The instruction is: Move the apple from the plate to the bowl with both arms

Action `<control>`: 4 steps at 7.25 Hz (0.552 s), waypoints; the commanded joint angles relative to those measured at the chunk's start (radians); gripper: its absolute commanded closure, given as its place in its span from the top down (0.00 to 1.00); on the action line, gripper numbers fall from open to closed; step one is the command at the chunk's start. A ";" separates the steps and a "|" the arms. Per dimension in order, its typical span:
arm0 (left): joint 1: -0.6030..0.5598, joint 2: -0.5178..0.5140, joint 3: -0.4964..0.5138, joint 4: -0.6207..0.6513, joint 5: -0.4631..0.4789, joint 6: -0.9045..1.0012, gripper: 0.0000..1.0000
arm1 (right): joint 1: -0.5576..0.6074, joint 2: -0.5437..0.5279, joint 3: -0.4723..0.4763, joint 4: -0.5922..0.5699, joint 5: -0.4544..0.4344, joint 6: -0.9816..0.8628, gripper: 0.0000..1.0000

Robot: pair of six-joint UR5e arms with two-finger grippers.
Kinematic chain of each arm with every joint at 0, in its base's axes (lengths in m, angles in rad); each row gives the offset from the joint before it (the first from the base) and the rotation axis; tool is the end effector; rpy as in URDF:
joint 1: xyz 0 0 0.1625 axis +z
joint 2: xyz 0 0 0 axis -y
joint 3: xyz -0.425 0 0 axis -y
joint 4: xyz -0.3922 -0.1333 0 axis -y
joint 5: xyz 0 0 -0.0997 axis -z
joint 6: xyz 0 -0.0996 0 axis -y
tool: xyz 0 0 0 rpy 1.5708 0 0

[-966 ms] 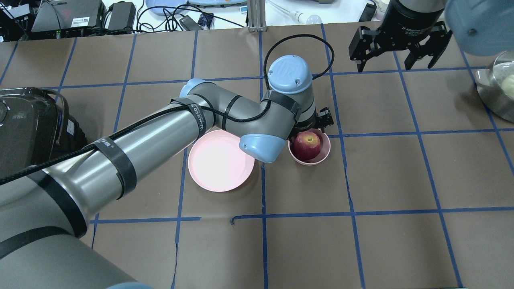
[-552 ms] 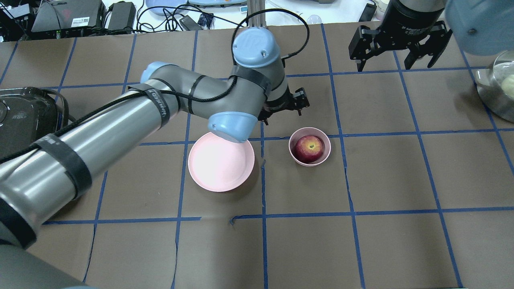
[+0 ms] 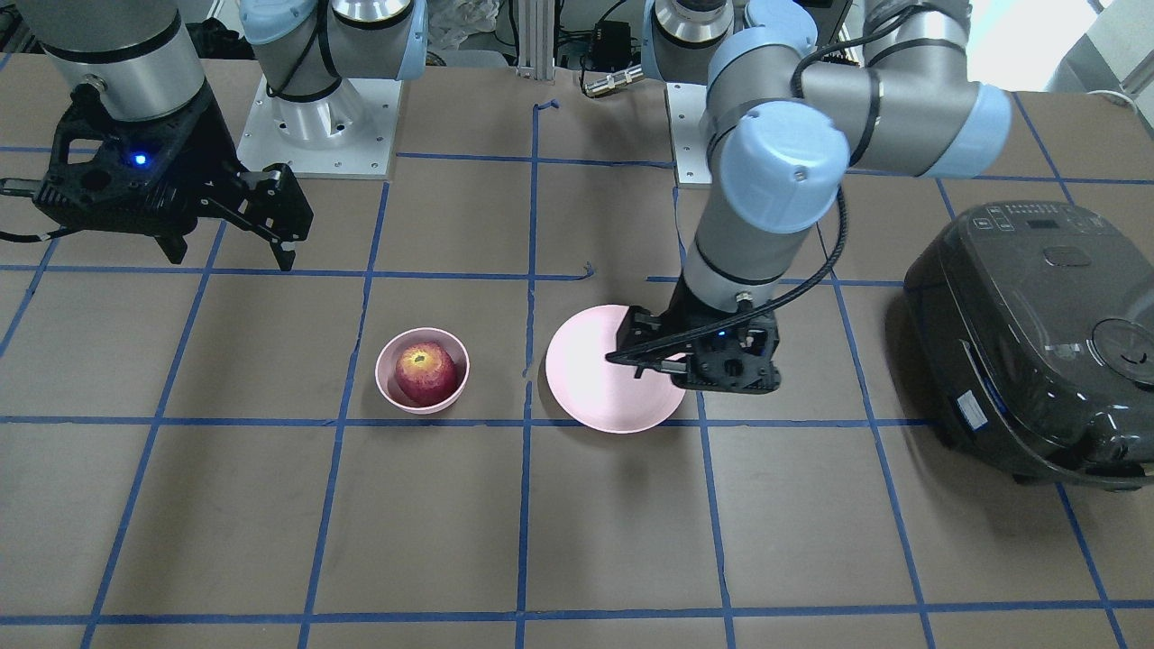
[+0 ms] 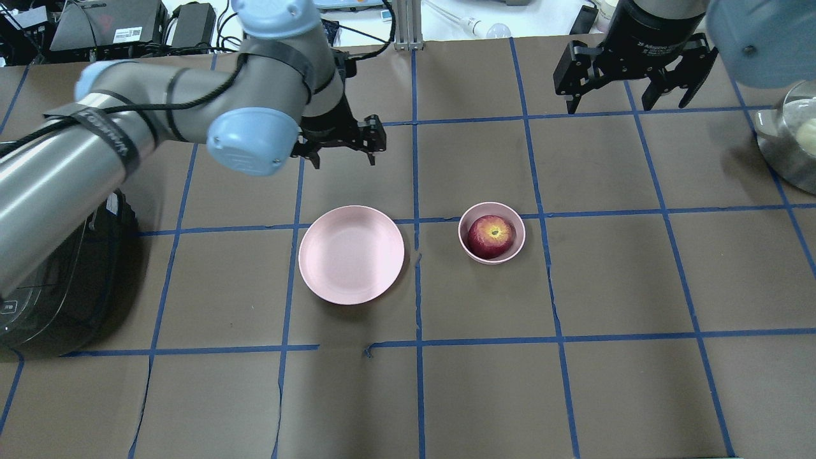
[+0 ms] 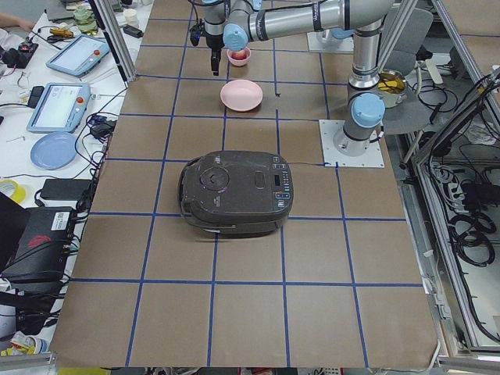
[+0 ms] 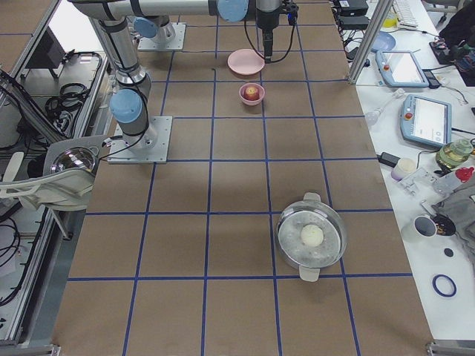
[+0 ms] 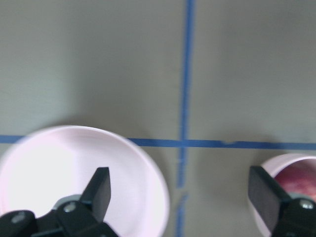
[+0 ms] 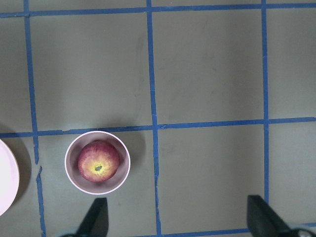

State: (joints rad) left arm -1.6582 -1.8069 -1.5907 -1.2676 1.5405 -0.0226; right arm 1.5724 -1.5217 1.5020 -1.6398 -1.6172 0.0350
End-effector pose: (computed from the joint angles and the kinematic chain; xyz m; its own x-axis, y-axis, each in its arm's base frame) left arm -0.1867 -0.5690 0.3817 -0.9973 0.0662 0.0313 0.0647 0.9968 -0.0465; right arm 0.1295 -0.5209 0.5044 -0.9984 0.0374 0.0431 0.0334 0.9954 -0.0902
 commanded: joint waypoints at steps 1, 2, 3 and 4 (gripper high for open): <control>0.075 0.107 0.014 -0.058 -0.014 0.133 1.00 | 0.000 0.000 0.000 0.000 -0.001 -0.001 1.00; 0.072 0.151 0.014 -0.114 -0.011 0.122 1.00 | 0.000 0.000 0.001 0.000 -0.001 -0.001 1.00; 0.067 0.206 0.008 -0.157 -0.011 0.131 1.00 | 0.001 0.000 0.001 0.000 -0.004 -0.001 1.00; 0.064 0.240 -0.009 -0.200 -0.005 0.132 1.00 | 0.002 0.000 0.001 0.002 -0.001 -0.001 1.00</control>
State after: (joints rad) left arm -1.5911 -1.6201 -1.5852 -1.4117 1.5309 0.1041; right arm 1.5733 -1.5217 1.5031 -1.6395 -1.6197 0.0338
